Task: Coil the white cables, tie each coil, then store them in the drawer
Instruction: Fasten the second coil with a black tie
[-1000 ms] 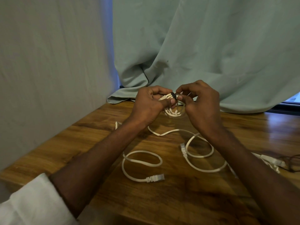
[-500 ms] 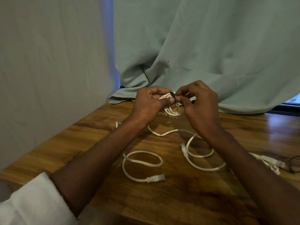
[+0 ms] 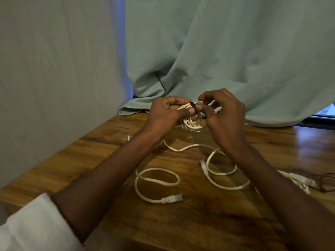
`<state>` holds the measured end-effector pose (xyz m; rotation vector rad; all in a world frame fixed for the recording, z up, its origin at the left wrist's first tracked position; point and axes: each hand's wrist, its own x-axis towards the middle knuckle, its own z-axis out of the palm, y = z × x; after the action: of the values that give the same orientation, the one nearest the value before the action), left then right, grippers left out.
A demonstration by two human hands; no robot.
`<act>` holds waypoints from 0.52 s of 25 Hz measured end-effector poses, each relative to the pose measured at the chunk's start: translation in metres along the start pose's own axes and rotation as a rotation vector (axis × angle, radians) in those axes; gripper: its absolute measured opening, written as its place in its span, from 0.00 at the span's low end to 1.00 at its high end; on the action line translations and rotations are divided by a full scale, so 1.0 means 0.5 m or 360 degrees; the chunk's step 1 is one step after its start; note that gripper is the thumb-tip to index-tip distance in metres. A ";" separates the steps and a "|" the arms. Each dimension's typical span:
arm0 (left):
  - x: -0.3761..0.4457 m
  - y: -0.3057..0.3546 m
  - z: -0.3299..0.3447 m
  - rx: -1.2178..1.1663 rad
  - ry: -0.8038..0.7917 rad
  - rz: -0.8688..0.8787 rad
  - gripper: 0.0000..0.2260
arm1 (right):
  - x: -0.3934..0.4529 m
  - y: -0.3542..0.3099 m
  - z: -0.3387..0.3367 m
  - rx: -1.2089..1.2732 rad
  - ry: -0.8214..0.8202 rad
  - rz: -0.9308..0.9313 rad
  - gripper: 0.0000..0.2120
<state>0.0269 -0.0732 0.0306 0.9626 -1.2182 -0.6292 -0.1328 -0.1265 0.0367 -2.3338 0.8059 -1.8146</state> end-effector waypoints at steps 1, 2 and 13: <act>0.000 0.000 0.001 -0.0002 0.0000 -0.0005 0.12 | -0.002 0.000 0.000 -0.0016 0.0012 -0.0016 0.04; 0.000 0.000 0.002 -0.0004 -0.0002 -0.0008 0.12 | -0.003 0.001 0.002 -0.0050 0.0010 -0.0037 0.04; 0.000 -0.005 0.001 -0.0023 0.0039 -0.0007 0.12 | 0.002 0.007 0.003 0.0156 -0.0127 0.0140 0.07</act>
<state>0.0268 -0.0745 0.0285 0.9588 -1.1883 -0.6273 -0.1325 -0.1302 0.0357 -2.2567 0.7777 -1.6756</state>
